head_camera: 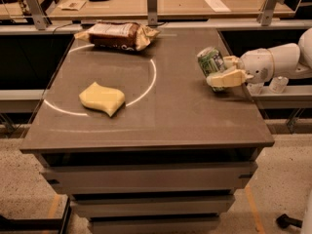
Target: Place green can upright
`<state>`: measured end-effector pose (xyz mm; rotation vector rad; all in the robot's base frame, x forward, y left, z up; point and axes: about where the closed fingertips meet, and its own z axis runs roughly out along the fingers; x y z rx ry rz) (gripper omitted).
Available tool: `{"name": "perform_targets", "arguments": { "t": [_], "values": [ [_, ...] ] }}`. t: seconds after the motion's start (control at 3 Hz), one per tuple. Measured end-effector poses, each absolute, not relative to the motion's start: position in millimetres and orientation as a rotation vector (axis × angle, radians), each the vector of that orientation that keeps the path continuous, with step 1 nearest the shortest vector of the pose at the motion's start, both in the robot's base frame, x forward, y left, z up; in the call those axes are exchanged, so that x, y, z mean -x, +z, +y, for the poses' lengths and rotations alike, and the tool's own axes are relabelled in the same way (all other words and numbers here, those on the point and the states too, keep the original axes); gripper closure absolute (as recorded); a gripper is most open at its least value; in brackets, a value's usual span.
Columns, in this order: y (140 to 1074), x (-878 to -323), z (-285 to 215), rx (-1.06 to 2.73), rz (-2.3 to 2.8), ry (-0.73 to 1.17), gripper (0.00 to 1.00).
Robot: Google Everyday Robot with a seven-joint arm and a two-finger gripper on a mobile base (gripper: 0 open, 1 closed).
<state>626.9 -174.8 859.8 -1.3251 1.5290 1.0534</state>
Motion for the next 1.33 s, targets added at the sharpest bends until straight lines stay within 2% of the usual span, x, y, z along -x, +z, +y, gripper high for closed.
{"name": "perform_targets", "arguments": {
  "t": [0.33, 1.0, 1.33],
  "values": [
    [856, -623, -173, 1.302, 1.51, 1.124, 1.0],
    [861, -623, -173, 1.301, 1.51, 1.126, 1.0],
    [869, -622, -162, 1.226, 1.42, 1.277, 1.0]
  ]
}}
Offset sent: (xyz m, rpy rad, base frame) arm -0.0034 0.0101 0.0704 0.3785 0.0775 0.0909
